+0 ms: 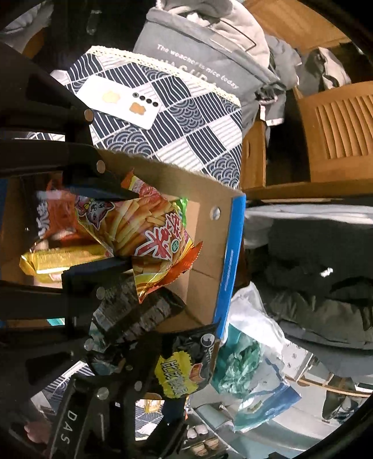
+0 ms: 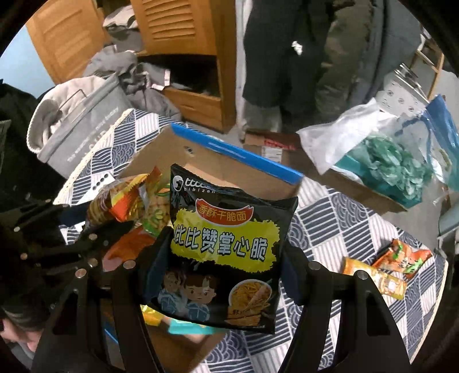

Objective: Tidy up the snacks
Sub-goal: 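Open both tools to drop the two bags into the box, then move both tools back toward the last snacks on the table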

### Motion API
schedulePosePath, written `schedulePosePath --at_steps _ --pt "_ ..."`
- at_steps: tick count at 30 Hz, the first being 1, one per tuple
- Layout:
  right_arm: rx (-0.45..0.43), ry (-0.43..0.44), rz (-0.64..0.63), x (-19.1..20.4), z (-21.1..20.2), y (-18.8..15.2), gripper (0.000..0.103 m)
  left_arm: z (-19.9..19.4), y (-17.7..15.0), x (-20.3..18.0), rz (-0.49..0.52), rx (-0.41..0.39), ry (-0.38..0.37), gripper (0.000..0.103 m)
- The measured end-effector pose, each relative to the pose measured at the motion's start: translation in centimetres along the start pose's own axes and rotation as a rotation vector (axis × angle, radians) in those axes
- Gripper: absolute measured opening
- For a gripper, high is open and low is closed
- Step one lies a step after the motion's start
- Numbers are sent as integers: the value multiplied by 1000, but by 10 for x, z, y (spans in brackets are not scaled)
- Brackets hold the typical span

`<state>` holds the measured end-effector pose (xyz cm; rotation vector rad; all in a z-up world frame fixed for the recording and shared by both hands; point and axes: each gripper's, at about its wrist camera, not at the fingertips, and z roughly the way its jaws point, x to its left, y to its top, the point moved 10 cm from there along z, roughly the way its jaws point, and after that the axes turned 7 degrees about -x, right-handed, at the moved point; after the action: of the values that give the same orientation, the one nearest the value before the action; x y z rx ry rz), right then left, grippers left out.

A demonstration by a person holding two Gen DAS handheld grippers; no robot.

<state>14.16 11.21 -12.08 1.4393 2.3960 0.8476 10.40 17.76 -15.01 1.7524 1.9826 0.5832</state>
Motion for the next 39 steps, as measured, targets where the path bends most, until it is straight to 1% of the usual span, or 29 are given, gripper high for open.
schedulePosePath --at_steps 4,5,6,8,9,12,22,25,27,28,39 --pt "19 -1 -34 9 7 -1 68 -4 -2 12 -16 -11 23 39" --pt "18 -5 -41 11 7 -2 68 -5 -2 14 -18 -17 29 43" --pt "18 -9 -44 12 8 -2 70 -7 -1 16 -19 -25 35 50" --pt "16 -14 -46 13 8 -1 76 -10 1 21 -21 -44 47 58" --pt "11 -21 -49 13 7 0 78 -12 1 22 -21 -53 54 58" --pt "-4 -22 -41 12 3 4 81 -14 3 21 -16 -56 52 58" --pt "-22 -23 -4 -5 -10 5 81 -25 7 4 14 -79 35 62" --pt "-28 -30 -6 -11 -15 4 81 -28 9 -5 23 -86 27 63" --pt "-35 -35 -3 -16 -19 3 81 -29 10 -11 31 -87 23 68" --pt "-36 -38 0 -19 -20 3 81 -29 10 -13 33 -88 20 68" --pt "-38 -72 17 -56 -37 -11 81 -31 9 -52 73 -68 -25 69"
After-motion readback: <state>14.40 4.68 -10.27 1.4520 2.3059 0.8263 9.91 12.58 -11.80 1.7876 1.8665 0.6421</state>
